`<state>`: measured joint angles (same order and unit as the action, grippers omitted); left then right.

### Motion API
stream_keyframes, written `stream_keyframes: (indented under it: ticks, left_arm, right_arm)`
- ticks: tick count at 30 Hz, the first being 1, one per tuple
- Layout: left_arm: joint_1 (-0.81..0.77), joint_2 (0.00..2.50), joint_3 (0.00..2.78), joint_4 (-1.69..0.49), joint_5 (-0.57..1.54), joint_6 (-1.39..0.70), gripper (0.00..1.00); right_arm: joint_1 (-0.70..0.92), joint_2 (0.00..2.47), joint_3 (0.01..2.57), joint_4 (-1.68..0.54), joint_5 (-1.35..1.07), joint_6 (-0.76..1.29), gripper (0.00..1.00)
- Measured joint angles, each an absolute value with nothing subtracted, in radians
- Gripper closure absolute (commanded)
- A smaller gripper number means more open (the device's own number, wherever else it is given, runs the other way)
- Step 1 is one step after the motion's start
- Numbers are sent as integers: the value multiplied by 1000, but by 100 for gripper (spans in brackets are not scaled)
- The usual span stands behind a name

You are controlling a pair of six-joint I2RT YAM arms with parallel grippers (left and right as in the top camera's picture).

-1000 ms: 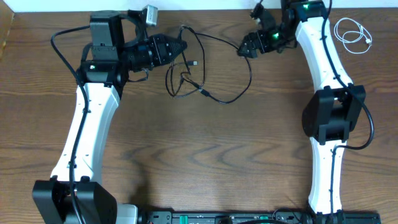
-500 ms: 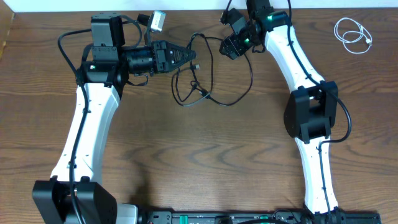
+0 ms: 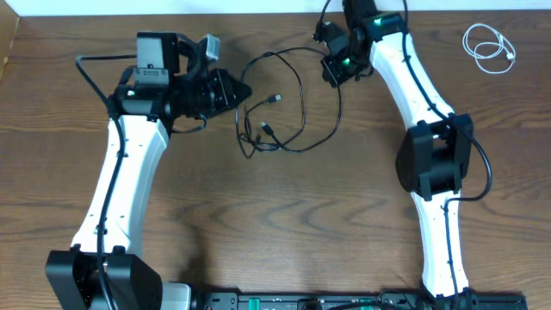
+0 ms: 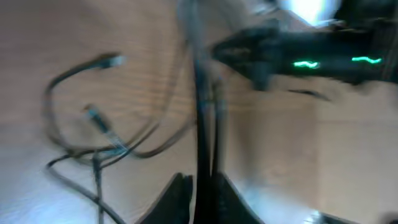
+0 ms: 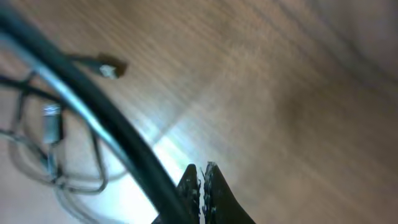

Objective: Untangle cables

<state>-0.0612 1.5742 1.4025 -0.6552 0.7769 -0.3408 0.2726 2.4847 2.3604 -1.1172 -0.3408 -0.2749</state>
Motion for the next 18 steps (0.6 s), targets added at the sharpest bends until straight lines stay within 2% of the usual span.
stream_keyframes:
  ticks: [1, 4, 9, 11, 18]
  left_arm:
    - [-77, 1575, 1402, -685, 707, -340, 58]
    - [-124, 1576, 1402, -717, 575, -335, 40]
    - [-191, 1582, 1402, -712, 406, -313, 34]
    - [-208, 1584, 1402, -699, 356, -313, 24]
    - [-225, 1584, 1402, -628, 303, -360, 22]
  right_arm:
    - [271, 2460, 2360, -1140, -339, -260, 99]
    - [263, 2366, 2360, -1189, -340, -205, 99]
    - [257, 2199, 2360, -1264, -339, -164, 99]
    - [258, 2139, 2360, -1285, -340, -153, 99]
    - [258, 2048, 2360, -1332, -308, -23, 99]
